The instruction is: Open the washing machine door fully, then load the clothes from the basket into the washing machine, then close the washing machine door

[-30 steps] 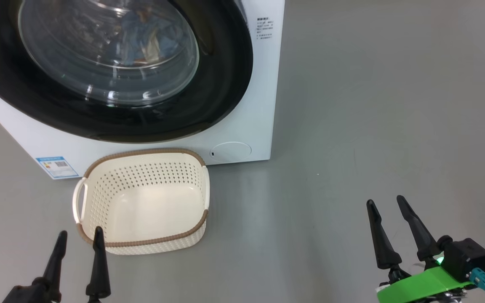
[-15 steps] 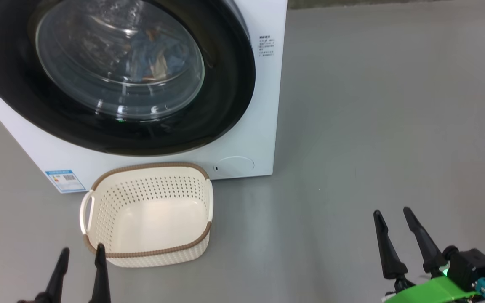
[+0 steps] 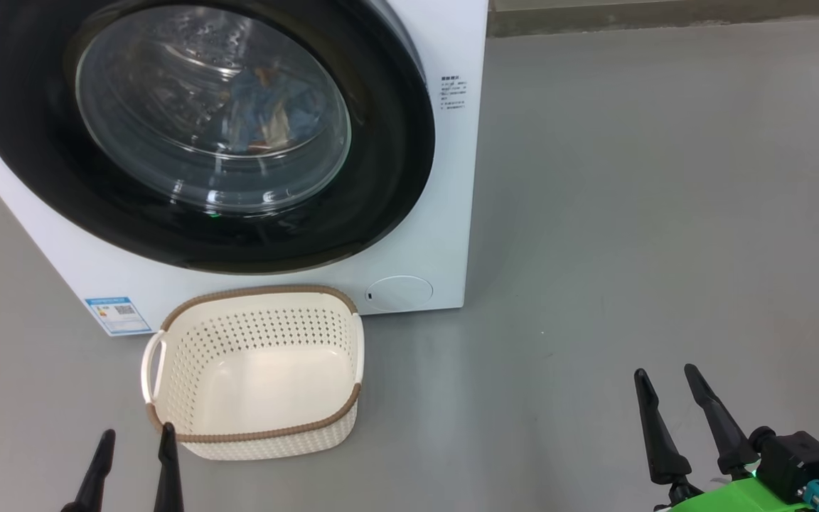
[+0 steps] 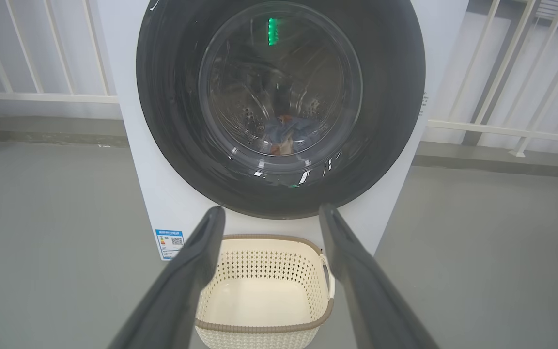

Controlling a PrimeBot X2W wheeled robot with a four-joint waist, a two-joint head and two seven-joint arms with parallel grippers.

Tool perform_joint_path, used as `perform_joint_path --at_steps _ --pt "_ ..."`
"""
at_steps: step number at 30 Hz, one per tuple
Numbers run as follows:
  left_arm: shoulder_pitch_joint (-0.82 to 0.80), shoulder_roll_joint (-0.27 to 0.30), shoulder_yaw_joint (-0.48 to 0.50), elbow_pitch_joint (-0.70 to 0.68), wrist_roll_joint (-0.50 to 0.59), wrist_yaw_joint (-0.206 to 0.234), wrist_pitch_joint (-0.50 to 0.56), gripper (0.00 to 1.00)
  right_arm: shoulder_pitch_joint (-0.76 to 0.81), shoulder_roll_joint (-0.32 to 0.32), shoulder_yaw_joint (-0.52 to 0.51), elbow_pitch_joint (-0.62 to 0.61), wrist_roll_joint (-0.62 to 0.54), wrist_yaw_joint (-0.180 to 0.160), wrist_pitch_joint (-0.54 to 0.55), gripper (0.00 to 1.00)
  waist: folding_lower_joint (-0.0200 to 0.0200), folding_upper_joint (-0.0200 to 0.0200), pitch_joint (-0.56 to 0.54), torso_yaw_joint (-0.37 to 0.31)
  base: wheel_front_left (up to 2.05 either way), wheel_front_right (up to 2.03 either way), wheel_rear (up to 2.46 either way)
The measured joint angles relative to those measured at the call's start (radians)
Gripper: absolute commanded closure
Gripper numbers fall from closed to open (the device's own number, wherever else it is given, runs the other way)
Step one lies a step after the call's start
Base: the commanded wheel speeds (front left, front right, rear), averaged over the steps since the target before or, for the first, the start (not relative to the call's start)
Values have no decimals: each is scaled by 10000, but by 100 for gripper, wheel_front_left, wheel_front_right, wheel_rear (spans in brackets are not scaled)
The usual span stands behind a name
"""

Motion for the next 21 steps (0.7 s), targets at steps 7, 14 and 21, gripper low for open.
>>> perform_joint_path --at_steps 7,14,21 --pt "0 0 44 -2 42 0 0 0 58 4 -81 4 -61 0 0 0 0 0 27 135 0 0 0" --pt "0 0 67 -6 44 0 0 0 102 6 -219 8 -61 0 0 0 0 1 110 222 0 0 0" --pt "0 0 75 -12 42 0 0 0 102 8 -234 19 -61 0 0 0 0 0 179 207 0 0 0"
